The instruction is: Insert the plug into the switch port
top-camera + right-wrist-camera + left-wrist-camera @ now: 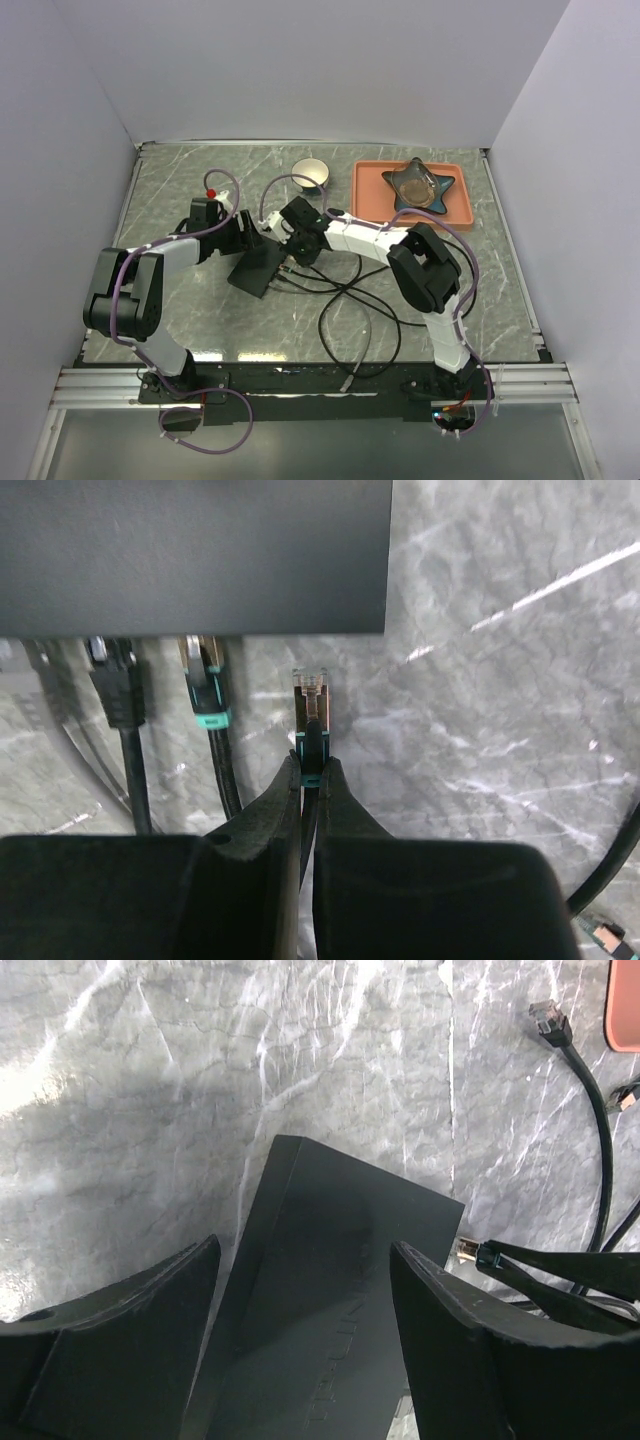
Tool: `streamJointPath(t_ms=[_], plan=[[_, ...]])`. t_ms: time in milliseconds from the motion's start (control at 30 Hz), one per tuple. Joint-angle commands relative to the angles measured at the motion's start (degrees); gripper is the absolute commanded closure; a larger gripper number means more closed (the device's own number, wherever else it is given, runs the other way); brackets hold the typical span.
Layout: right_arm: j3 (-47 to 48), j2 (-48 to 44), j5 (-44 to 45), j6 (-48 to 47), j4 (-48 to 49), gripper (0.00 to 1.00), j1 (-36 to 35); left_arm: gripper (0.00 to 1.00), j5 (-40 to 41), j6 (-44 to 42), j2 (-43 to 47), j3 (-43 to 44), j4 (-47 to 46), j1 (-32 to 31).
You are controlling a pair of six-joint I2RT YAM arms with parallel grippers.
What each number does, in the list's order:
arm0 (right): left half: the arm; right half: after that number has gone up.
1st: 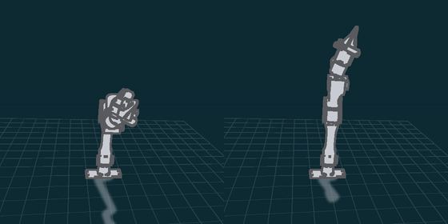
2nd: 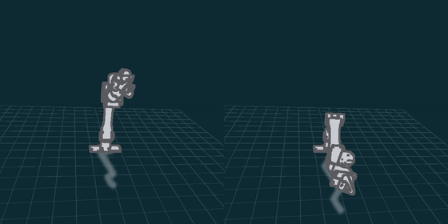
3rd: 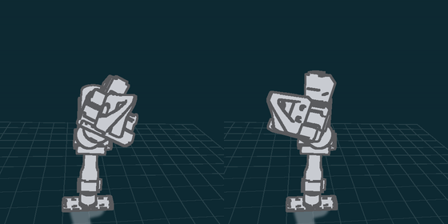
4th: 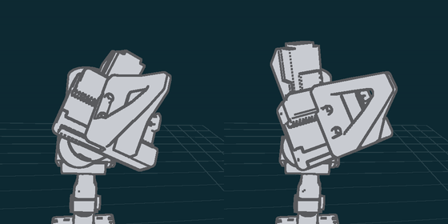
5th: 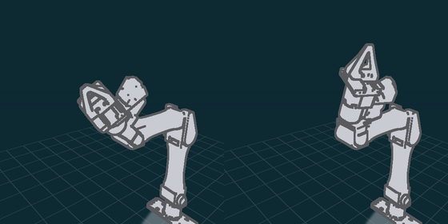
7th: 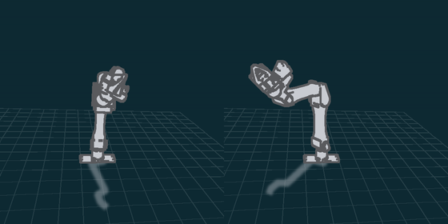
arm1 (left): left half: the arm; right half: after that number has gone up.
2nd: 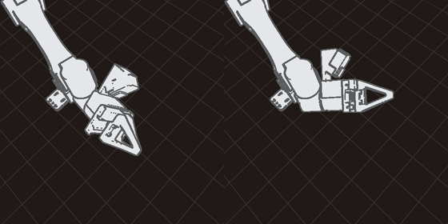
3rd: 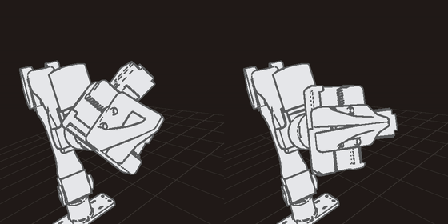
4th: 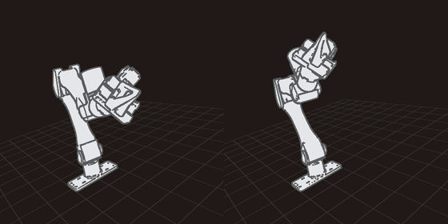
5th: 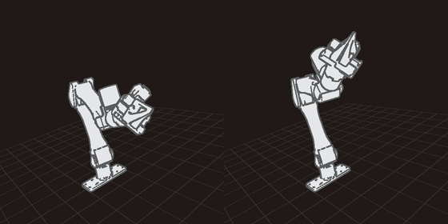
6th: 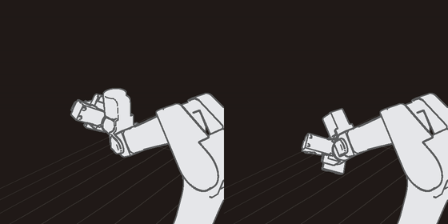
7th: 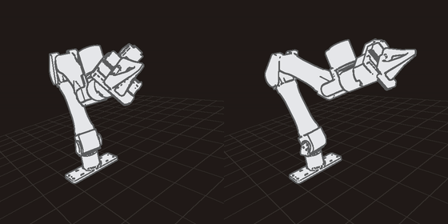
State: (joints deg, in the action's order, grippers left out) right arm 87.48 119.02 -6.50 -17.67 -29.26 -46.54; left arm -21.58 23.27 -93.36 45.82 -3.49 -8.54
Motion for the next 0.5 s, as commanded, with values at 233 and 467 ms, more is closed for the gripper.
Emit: streamJointPath(t_ms=[233, 467], plan=[[4.8, 2.53, -1.23, 0.44, 0.78, 1.0, -0.92, 0.3, -2.5, -1.03, 1.6, -1.7, -2.23, 0.19], [4.72, 2.88, -1.32, 0.62, 1.21, 1.0, -1.36, 0.31, -3.73, -0.77, 1.34, -1.97, -3.28, 0.19]])
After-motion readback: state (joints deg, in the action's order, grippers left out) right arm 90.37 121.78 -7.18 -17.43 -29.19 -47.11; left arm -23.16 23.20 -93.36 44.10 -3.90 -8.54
